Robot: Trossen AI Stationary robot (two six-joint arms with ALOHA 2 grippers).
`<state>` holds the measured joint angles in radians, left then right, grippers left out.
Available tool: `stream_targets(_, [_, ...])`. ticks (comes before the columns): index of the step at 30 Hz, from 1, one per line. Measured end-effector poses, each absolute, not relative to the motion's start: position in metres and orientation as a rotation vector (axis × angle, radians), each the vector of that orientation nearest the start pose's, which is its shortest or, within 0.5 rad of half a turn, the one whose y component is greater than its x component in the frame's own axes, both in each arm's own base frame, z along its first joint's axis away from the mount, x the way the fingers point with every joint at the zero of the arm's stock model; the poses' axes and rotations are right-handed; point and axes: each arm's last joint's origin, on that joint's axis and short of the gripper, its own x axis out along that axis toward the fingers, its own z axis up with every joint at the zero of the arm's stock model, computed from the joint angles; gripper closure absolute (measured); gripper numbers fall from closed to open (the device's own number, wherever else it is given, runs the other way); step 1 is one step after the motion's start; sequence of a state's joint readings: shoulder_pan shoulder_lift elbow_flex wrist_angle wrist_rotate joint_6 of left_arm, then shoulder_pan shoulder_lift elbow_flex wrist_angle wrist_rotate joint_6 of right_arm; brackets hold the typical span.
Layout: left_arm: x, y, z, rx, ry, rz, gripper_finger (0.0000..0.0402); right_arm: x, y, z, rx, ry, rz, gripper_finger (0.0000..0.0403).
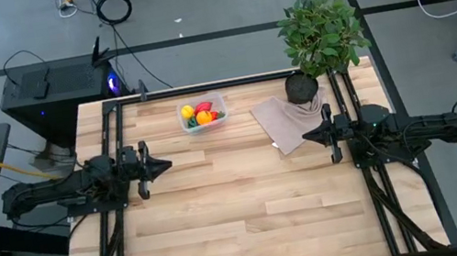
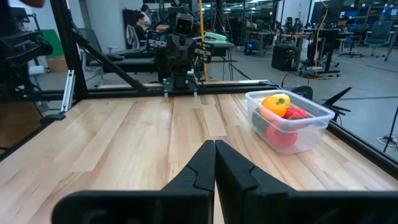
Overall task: Pick and placing Produce into tupperware
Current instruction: Return to Home Position
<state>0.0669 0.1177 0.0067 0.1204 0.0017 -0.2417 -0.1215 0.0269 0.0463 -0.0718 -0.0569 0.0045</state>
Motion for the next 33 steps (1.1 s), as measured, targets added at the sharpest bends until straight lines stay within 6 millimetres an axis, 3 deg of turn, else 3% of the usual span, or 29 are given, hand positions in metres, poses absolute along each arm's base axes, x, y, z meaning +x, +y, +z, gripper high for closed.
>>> stream_targets(33, [0.1044, 0.0069, 0.1678, -0.241, -0.017, 0.064, 0.0369, 0.0959, -0.0100, 0.1702, 0.009, 0.052, -0.065, 0.0389])
